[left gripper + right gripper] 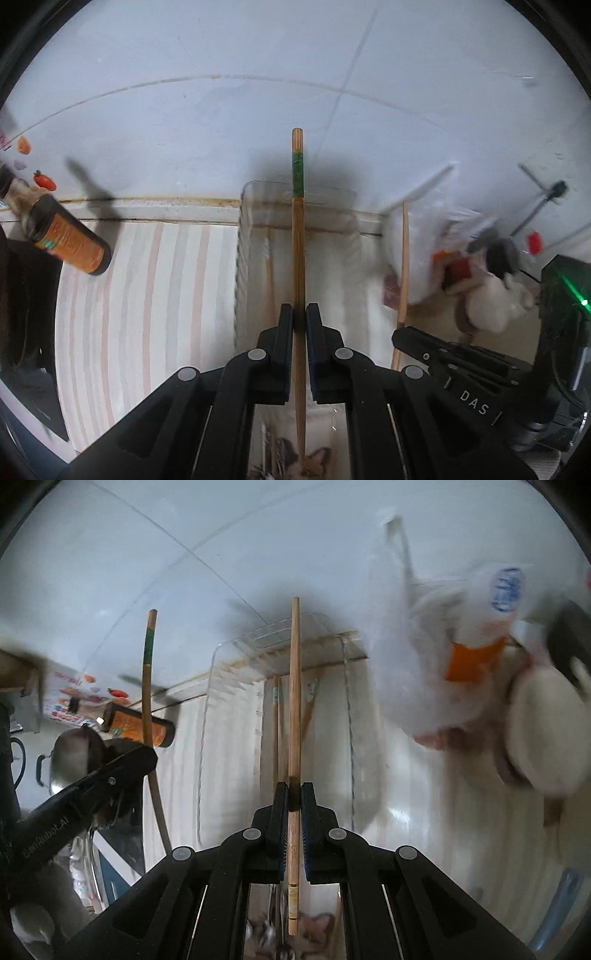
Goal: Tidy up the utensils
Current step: 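Lift both chopsticks into the drainer basket and open both tools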
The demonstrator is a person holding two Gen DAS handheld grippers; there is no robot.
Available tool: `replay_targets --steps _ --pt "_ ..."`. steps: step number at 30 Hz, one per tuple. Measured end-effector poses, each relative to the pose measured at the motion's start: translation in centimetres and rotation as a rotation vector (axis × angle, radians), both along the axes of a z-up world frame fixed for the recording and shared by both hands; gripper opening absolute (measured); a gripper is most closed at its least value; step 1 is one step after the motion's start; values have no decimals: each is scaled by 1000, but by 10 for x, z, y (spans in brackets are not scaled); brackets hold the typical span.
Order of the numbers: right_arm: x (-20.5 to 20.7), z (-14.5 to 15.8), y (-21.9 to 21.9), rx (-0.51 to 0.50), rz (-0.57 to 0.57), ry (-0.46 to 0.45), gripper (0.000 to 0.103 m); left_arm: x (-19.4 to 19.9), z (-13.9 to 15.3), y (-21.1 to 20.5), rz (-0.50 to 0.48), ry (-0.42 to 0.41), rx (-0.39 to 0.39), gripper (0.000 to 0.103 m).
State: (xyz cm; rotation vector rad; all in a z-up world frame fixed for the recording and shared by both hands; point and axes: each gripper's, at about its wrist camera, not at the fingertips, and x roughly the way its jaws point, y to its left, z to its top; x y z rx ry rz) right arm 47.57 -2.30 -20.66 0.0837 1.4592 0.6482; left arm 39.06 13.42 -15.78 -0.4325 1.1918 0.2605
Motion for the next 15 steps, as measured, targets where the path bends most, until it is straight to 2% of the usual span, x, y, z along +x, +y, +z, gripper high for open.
replay_targets --steps 4,6,7,8,10,13,15 --pt "19 -16 19 -30 6 -1 8 13 -19 15 14 48 -8 6" --pt "26 -24 24 -30 1 32 9 11 -22 19 31 54 -23 6" --pt "27 -26 24 -25 -5 36 12 7 -21 20 37 49 -20 7" --pt "27 -25 23 -27 -11 29 20 4 -20 19 42 44 -11 7" --pt "25 -20 18 -40 -13 -11 23 -9 -15 20 61 37 20 9" --pt "14 -14 3 -39 -22 -34 23 -32 -8 23 95 29 107 28" --pt "1 -8 -14 -47 -37 -64 31 -53 -3 23 125 16 169 64"
